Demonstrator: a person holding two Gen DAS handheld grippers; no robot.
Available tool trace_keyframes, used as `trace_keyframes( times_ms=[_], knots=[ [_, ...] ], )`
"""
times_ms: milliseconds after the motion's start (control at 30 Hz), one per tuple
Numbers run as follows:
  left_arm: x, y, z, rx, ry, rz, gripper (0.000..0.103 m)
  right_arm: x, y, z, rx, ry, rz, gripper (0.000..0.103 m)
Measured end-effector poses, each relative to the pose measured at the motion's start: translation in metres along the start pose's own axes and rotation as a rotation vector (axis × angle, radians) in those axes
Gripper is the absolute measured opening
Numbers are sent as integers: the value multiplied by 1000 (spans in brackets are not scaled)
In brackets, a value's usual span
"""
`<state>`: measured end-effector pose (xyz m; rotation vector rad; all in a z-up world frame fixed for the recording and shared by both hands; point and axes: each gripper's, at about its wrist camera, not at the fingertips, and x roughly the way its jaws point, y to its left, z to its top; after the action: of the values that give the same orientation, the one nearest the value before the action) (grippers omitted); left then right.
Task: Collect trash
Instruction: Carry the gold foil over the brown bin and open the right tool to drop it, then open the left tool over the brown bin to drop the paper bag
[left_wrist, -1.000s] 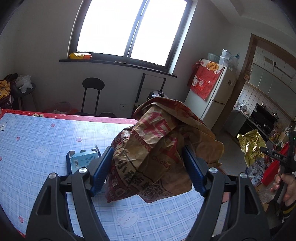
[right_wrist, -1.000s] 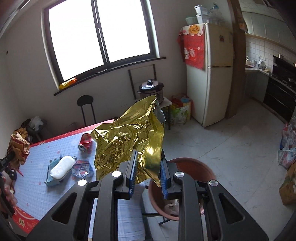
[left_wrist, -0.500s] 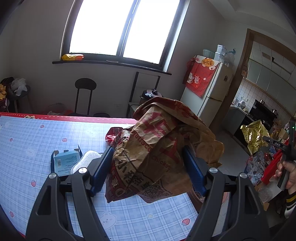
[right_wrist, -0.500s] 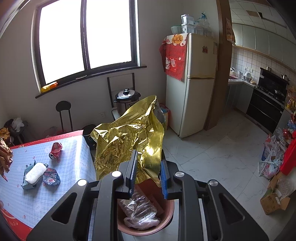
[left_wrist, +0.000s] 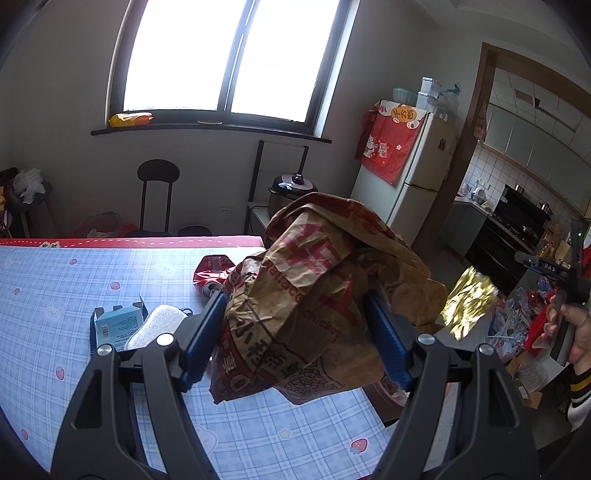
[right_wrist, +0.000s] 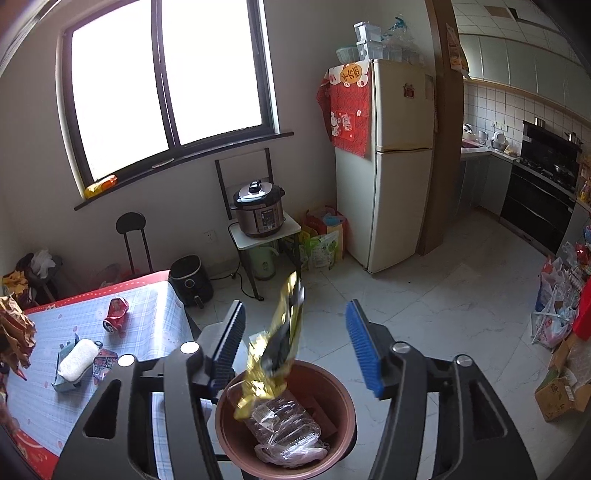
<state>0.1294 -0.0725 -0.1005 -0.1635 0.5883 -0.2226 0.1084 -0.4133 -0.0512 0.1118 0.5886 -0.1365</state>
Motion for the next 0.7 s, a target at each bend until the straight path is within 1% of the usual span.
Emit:
trace_keyframes(
  times_ms=[67,233,367,433,700],
  knots=[
    [0,-5,1,9,3,-10,75,-5,1,2,7,-14,-12,77],
    [6,-26,6,48,8,-53,75,-21,-1,2,27,-39,-24,92],
    [18,-47,10,86,20,-100,75,-33,-7,3,43,-44,-25,96],
    [26,-61,10,107,30,-131,76,-40,-12,1,49,-45,-27,97],
    [75,-135,12,214,66,-260,76,-59,-38,-11,67,-30,-71,97]
  ],
)
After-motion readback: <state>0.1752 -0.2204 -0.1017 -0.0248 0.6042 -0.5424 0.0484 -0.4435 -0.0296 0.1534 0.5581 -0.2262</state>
